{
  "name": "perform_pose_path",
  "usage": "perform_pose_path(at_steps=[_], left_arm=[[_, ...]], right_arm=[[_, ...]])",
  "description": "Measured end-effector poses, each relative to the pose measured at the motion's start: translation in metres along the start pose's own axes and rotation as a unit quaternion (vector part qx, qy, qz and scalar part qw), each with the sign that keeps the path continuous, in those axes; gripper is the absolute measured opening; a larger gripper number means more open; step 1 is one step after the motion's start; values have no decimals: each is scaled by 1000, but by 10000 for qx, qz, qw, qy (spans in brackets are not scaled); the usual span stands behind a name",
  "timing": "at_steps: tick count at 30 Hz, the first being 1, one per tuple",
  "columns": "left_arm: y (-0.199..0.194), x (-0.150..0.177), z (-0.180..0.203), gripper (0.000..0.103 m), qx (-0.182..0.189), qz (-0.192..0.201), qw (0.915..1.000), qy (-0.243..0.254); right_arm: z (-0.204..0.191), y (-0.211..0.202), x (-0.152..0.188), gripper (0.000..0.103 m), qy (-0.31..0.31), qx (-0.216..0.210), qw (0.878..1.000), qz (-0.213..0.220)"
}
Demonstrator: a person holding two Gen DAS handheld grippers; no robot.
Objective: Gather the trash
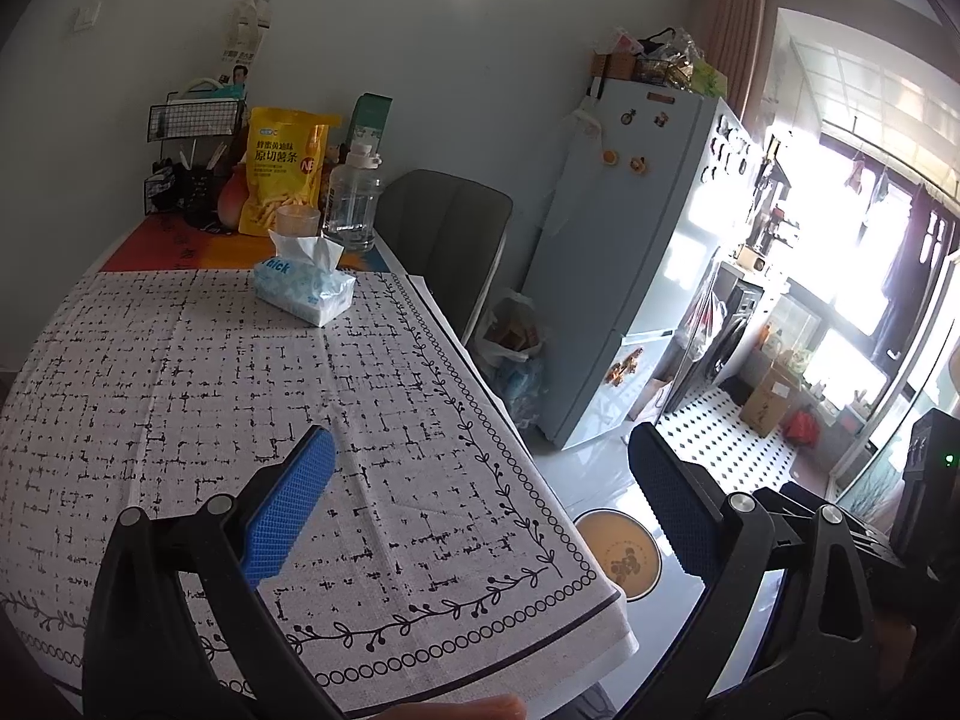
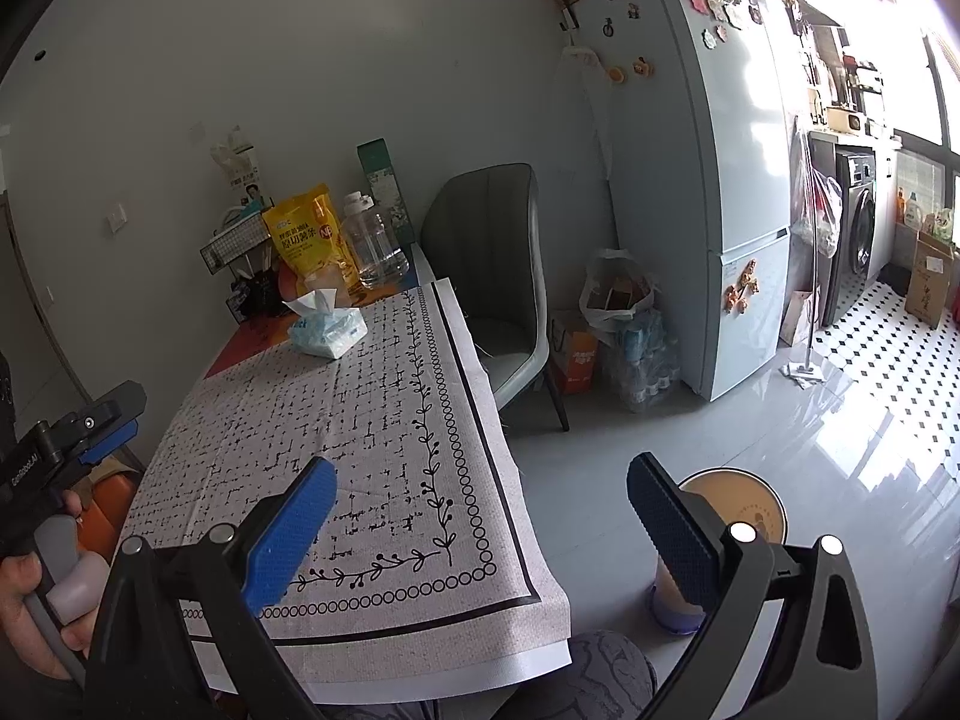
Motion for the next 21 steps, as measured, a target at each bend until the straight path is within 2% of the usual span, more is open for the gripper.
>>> perform_pose_path(at_steps=[21], left_arm=[[5,10,5,97,28,-85,10000,15]], right_arm=[[9,4,3,95,85,50,9999,-57]])
Point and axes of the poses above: each gripper's, at about its wrist camera, not at the fingertips, and y roughly the way its jaws point, z to its right, x to its underside, the point moved 10 cm from there along y, roughly the way its jaws point, and after that the axes turned 14 degrees about y, right-handed, at the moved point
